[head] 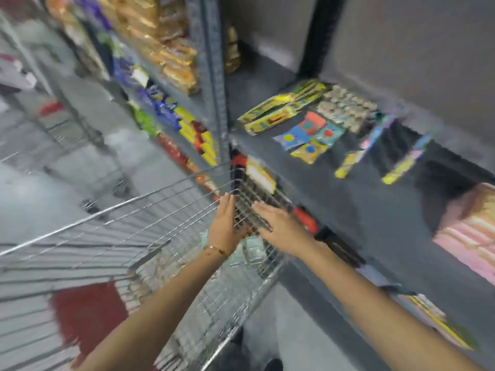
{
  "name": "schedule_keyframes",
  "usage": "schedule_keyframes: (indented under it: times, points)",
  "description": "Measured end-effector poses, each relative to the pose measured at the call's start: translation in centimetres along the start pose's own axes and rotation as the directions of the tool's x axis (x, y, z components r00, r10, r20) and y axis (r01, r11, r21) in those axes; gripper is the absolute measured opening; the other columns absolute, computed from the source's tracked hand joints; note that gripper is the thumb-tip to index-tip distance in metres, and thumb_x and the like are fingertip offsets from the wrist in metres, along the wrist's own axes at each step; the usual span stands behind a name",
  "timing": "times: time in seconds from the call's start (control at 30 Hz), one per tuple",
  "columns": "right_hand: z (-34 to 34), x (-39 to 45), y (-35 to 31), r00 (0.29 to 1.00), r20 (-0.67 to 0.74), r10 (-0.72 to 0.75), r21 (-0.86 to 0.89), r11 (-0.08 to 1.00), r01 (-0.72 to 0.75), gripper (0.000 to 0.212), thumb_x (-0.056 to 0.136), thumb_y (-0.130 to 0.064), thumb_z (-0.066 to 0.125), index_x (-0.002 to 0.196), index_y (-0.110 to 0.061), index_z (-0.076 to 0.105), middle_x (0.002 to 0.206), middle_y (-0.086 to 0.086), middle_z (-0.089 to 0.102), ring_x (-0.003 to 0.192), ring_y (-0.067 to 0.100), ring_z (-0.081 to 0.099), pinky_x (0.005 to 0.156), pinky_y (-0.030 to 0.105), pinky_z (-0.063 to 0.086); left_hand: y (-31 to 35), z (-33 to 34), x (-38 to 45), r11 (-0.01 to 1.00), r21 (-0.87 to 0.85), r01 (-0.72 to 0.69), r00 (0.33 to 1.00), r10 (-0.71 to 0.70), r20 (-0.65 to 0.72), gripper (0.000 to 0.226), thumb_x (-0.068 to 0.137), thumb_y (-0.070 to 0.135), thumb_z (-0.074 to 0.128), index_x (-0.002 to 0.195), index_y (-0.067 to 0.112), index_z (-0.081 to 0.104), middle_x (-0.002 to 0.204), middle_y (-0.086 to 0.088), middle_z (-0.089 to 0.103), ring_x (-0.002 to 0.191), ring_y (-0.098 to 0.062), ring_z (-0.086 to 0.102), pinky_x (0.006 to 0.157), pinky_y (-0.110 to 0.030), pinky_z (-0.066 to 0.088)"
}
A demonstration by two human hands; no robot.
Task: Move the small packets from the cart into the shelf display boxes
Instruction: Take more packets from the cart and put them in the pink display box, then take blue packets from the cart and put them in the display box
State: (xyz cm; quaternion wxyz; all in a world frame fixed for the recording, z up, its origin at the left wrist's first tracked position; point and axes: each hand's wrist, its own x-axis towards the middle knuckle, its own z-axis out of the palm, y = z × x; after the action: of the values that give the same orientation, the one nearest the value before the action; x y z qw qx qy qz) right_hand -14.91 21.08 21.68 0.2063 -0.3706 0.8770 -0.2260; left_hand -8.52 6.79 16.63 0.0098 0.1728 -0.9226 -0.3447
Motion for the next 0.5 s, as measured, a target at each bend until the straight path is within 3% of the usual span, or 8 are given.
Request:
schedule_keyframes:
  times: [0.1,0.23,0.37,0.5]
  points:
    - [6.2,4.4,-0.4,0.984,0.177,0.027,-0.086,0.996,-0.012,0.060,0.090,-0.013,0.057,0.145,-0.013,0.032,0.156,0.004,0.030,0.142,0.016,0.028,0.112,0.021,0.020,-7.9,1.4,-0.9,0.990,0.096,0.106,0.985,-0.117,0.126,0.093,0.080,0.024,0.068,0.143,0.008,0.002,0.156,-0.012,-0.002,0.144,-0.024,0.004,0.115,-0.034,0.020]
    - [13.9,8.0,1.0,0.941,0.335,0.042,-0.241,0.970,0.042,0.063,0.086,-0.007,0.059,0.142,-0.002,0.031,0.153,0.016,0.031,0.142,0.026,0.025,0.109,0.020,0.016,-16.1,5.4,-2.2,0.966,0.217,0.140,0.923,-0.207,0.326,0.100,0.076,0.028,0.071,0.142,0.006,-0.001,0.155,-0.016,-0.001,0.143,-0.028,0.004,0.117,-0.036,0.015]
    - [20.2,10.0,4.1,0.888,0.431,0.157,-0.399,0.916,0.032,0.073,0.089,0.001,0.055,0.147,0.000,0.012,0.158,0.018,0.012,0.147,0.029,0.010,0.120,0.034,0.013,-21.3,9.8,-3.0,0.958,0.280,0.063,0.854,-0.198,0.482,0.100,0.076,0.019,0.071,0.143,0.008,-0.002,0.155,-0.016,0.000,0.143,-0.030,0.005,0.116,-0.038,0.015]
    - [23.3,11.1,6.5,0.900,0.390,0.193,-0.504,0.863,0.033,0.071,0.088,0.009,0.045,0.147,0.002,0.006,0.159,0.020,0.006,0.147,0.031,0.005,0.123,0.038,0.010,-23.8,11.6,-2.1,0.948,0.319,-0.015,0.821,-0.171,0.545,0.100,0.075,0.012,0.071,0.142,0.005,-0.003,0.155,-0.017,-0.004,0.143,-0.032,0.002,0.116,-0.040,0.015]
